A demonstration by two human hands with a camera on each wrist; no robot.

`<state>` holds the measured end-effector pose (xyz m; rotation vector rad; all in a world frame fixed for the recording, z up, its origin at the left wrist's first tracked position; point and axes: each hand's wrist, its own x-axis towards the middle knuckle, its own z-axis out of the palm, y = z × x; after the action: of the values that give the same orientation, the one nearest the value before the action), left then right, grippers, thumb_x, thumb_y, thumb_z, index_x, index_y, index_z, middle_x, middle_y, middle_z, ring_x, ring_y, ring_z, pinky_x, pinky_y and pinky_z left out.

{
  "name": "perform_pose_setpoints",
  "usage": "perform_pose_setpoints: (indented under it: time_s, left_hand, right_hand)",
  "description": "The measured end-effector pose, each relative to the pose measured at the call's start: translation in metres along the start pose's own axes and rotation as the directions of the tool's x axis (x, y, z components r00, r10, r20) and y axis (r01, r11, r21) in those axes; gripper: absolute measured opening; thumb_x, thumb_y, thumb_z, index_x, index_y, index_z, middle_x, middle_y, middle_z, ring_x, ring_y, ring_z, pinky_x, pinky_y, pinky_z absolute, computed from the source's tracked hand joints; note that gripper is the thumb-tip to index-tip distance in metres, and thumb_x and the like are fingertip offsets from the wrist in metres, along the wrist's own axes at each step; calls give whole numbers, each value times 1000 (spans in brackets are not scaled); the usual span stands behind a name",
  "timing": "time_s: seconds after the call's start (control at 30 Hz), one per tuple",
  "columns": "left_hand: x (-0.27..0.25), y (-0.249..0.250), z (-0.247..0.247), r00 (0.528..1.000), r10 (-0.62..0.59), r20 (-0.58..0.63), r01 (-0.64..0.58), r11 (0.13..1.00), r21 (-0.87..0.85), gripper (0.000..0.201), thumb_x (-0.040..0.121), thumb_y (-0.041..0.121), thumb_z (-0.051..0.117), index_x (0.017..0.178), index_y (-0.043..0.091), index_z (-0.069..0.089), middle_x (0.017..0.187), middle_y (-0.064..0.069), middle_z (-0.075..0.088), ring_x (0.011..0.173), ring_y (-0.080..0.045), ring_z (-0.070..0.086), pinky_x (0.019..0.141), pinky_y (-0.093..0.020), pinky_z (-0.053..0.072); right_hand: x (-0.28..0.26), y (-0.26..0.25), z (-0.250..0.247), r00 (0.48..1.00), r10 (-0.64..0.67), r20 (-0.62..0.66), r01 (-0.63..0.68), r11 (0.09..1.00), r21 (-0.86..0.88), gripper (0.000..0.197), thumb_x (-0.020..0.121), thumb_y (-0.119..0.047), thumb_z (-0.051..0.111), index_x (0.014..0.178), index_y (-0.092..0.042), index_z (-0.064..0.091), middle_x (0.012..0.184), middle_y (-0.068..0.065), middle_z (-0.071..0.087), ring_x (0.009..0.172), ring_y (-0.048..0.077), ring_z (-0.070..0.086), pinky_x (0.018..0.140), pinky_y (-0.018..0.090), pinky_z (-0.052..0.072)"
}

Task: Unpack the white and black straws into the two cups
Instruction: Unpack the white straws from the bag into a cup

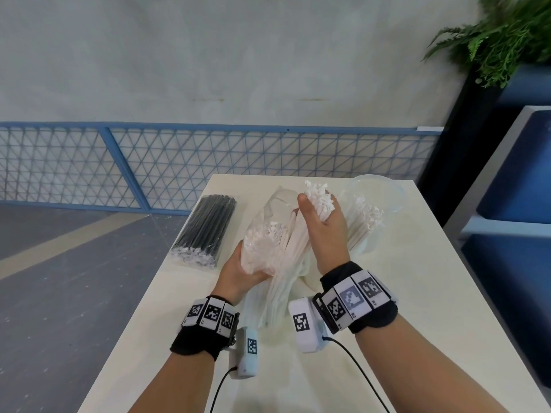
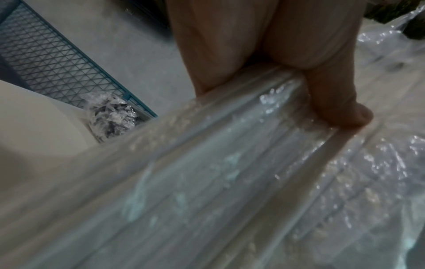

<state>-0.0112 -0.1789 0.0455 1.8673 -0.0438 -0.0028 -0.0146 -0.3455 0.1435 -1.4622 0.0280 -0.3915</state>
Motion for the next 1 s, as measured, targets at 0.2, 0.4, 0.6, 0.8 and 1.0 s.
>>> perform_pose_setpoints:
  time_s: [0.2, 0.4, 0.6, 0.8, 1.0]
  left_hand:
    - [0, -1, 1, 1000, 4, 7, -4, 1000, -21, 81, 61, 22, 86, 131, 20, 45, 123, 3, 60, 118, -14, 53, 103, -35, 41]
    - [-4, 1, 2, 1000, 11, 4, -11, 999, -34, 74, 64, 18, 84, 127, 23, 47, 118, 8, 61, 114, -10, 54, 97, -26, 42]
    - [-10, 9, 2, 1000, 2, 5, -2, 1000, -21, 76, 67, 12, 81, 132, 19, 42, 115, 8, 55, 112, -8, 49, 92, -19, 35]
    - [-10, 7, -1, 999, -31, -12, 31, 999, -37, 73, 66, 13, 81, 129, 21, 44, 115, 4, 58, 114, -16, 53, 99, -30, 40]
    - [-9, 9, -1, 999, -15, -28, 14, 999, -51, 73, 68, 10, 79, 130, 21, 42, 118, 2, 56, 112, -14, 50, 95, -25, 37]
  right_hand:
    - [-11, 14, -4, 991, 52, 121, -27, 980, -195, 28, 74, -16, 77, 99, -18, 64, 92, -6, 70, 85, 3, 66, 79, 20, 53]
    - [-16, 23, -1, 993, 96, 65, -80, 974, -214, 25, 80, -18, 71, 99, -3, 65, 90, 8, 69, 86, 20, 66, 76, 33, 53]
    - [-7, 6, 0, 994, 110, -12, -110, 994, -28, 21, 85, -18, 65, 97, -1, 65, 90, 7, 69, 89, 20, 66, 78, 29, 52]
    - [11, -19, -11, 992, 83, -91, -71, 989, 128, 11, 85, -13, 62, 79, -4, 60, 72, -2, 58, 68, 9, 56, 65, 20, 44]
    - [14, -3, -14, 982, 186, -24, -183, 978, 96, 37, 73, -17, 76, 103, 0, 61, 94, 8, 68, 88, 17, 65, 81, 32, 53]
